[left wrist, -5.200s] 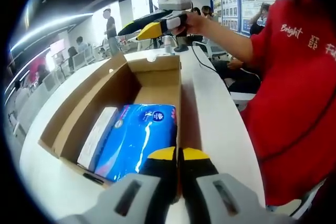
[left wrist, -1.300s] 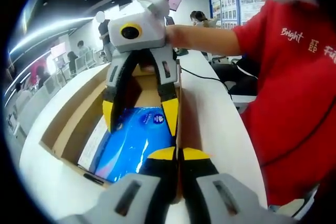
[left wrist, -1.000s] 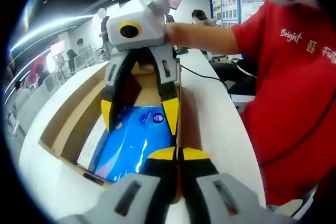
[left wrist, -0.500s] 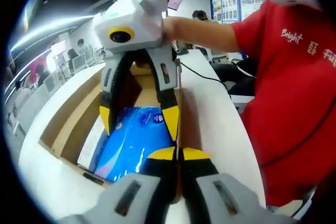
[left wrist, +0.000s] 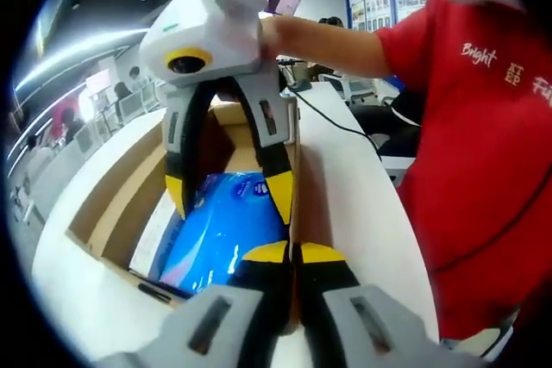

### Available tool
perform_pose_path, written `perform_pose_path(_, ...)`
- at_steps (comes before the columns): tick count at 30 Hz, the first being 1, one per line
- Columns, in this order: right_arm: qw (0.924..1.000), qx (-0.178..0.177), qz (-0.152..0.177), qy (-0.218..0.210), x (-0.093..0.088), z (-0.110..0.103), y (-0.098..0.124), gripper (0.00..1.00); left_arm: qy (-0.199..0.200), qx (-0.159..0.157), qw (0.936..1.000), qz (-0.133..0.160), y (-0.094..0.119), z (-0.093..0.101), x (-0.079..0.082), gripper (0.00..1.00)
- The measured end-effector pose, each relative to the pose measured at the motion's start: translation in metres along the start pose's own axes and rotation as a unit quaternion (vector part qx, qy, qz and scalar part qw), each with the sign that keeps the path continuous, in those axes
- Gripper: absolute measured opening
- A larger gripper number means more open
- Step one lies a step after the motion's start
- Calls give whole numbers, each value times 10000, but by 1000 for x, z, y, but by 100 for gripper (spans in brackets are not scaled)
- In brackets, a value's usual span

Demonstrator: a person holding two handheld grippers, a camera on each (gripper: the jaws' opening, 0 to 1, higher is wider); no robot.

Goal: Operate the shoe box by opening the lid, removing the specified soft item, and placing it in the target area until the item is outside and the box remains undamaged.

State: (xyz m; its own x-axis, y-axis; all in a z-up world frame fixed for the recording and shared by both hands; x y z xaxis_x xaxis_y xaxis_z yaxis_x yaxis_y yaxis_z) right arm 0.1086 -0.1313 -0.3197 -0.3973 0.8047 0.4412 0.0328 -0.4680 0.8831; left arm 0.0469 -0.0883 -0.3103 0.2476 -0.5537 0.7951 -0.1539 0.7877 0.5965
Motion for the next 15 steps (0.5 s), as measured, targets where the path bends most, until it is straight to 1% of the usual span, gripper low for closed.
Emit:
perform_pose_path(3,9999,57,-158,-29,0,1,-1,61,-4,-9,10000,-13,0,0,0,2)
perform_pose_path(7,9995,133,-262,-116,-2,1,-3,62,-30,-36,10000,0,0,-1,0,2)
perform_pose_path(12,9998,72,-100,-184,-4,0,-4,63,-51,-42,10000,1,0,-1,0,2)
perform_pose_path(15,9998,31,-75,-175,-4,0,-5,64,-44,-58,10000,-19,0,-1,0,2)
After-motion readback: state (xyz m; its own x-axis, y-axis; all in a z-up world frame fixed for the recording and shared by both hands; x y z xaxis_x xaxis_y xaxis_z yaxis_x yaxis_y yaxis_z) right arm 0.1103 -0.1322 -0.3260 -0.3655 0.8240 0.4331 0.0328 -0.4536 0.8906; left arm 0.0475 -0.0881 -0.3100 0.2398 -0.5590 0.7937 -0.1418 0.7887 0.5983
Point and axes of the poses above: the point that each gripper's makers call its tool centre point, and the gripper's own axes: y roughly backward along the fingers, z roughly to its right, x roughly out of its top, the point moved 3 cm from there along y, roughly backward along the fingers, and after that the axes turned 13 degrees about y, right-handed, at the moved point
